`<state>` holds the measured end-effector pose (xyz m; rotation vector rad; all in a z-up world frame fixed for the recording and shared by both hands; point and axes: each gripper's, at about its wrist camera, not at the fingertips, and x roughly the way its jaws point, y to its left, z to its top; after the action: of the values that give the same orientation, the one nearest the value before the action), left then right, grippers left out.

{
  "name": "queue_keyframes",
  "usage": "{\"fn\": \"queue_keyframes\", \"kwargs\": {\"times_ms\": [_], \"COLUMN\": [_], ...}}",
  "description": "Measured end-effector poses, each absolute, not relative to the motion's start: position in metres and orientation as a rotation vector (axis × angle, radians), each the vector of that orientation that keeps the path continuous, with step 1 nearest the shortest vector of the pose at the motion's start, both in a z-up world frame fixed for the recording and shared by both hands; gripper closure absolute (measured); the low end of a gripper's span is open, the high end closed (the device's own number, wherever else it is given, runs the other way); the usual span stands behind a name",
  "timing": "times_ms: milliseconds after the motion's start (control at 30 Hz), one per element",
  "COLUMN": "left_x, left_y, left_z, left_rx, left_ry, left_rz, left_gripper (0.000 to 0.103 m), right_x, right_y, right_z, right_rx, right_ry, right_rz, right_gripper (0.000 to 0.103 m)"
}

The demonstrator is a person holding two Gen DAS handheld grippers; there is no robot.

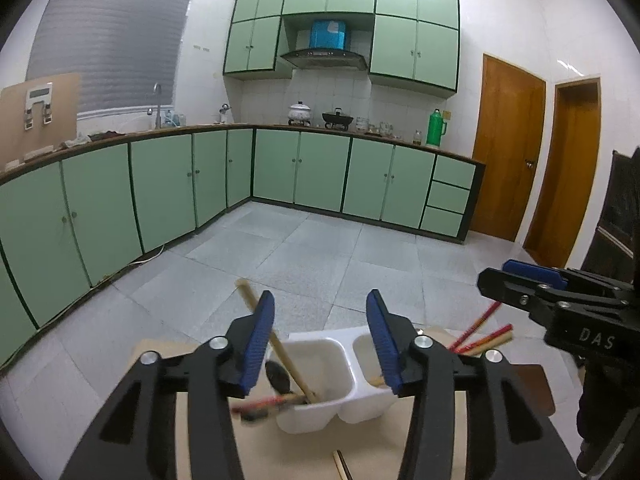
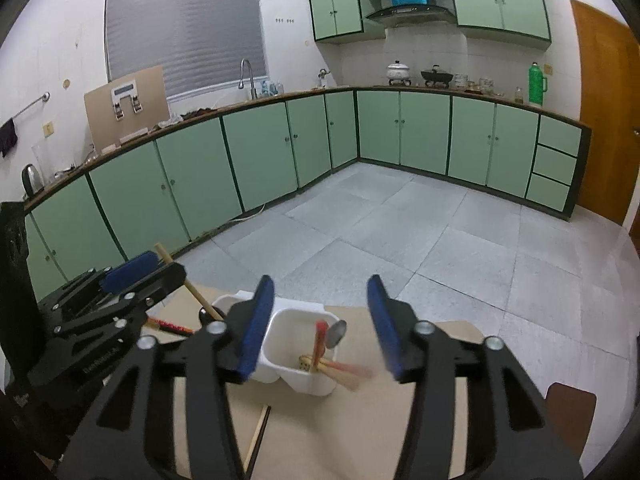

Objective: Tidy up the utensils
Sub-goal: 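Lift both chopsticks, drop them into the white holder, opening both tools, then move both open tools back to the last two chopsticks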

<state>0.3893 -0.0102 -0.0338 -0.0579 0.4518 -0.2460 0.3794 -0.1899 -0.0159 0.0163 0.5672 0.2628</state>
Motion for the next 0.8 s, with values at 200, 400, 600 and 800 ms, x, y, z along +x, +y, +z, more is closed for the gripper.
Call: {"fn": "queue_keyframes", "kwargs": {"times_ms": [200, 400, 600, 800], "left_x": [0.346, 0.295, 0.256, 0.222], "left_y": [-0.001, 0.004, 0.015, 0.018], "left_z": [-0.033, -0.054, -0.081, -0.099], "left_rx": [-0.064, -0.053, -0.086, -0.072], "left_ry": [0.430, 0.472, 0.555, 0.610], "left_rz": [-0.219, -0.193, -0.194, -0.180], "left_gripper": [0.034, 0.020, 0.018, 0.016], "right_x": [0.333, 0.282, 0.240, 0.209], "right_y": [-0.207, -0.210, -0.208, -0.202], "right_z": [-0.018, -0.038, -0.065, -0.087], "right_rx": [0.021, 0.000, 0.066, 0.098], "right_ry": [0.515, 0.518, 0.585, 0.628], "right_rz": [0.236, 0.240, 0.254, 0.233], "right_gripper": [0.022, 0.010, 0.008, 0.008]}}
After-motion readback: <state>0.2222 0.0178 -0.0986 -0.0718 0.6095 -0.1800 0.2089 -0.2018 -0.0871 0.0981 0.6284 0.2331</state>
